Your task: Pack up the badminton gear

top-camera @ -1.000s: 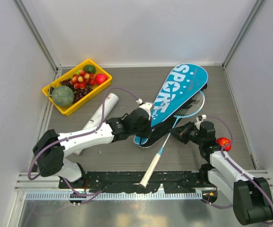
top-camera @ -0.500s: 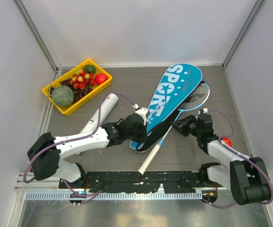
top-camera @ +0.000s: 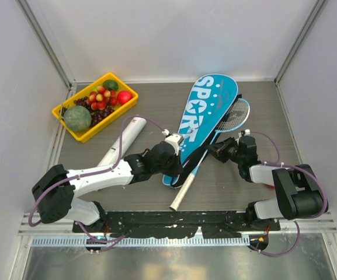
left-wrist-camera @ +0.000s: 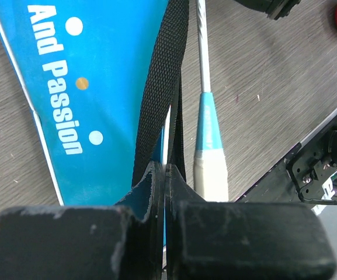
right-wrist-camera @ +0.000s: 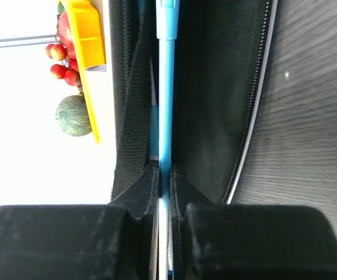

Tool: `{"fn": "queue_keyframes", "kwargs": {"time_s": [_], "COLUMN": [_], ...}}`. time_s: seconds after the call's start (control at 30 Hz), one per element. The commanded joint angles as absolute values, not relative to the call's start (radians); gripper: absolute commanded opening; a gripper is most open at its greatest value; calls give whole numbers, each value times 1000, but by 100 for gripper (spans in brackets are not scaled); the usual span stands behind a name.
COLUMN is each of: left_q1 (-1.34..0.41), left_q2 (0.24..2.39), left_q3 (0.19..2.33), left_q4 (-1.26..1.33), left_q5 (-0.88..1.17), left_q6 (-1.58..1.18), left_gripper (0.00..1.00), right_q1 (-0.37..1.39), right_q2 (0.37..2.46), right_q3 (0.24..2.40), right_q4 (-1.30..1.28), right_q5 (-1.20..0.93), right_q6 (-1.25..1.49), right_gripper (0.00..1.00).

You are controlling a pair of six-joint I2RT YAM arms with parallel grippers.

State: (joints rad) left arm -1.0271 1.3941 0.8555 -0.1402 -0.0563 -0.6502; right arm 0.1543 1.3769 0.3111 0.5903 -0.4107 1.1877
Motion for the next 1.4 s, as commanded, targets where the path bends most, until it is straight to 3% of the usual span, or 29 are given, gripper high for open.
{"fn": "queue_keyframes", "kwargs": {"time_s": [0.0, 0.43, 0.73, 1.0, 1.37], "left_q1": [-1040, -1043, -1048, -1048, -1046], "left_q2": [1338, 1293, 1292, 1307, 1240], "left_q3": [813, 773, 770, 770, 746], "left_q4": [-163, -126, -166, -147, -150], "left_q5": [32, 120, 29, 25, 9], "left_q6": [-638, -666, -653, -627, -549], "left_gripper": [0, 0, 0, 0, 0], "right_q1": [135, 138, 224, 356, 385], "right_q2": [1381, 1434, 1511, 1512, 1531], "right_q3": [342, 341, 354, 329, 342], "right_q4": [834, 952, 1031, 963, 808], "right_q5": [-304, -147, -178, -308, -543], "right_q6": [1247, 1209, 1201, 1218, 1174], "right_gripper": [5, 5, 5, 5, 5]}}
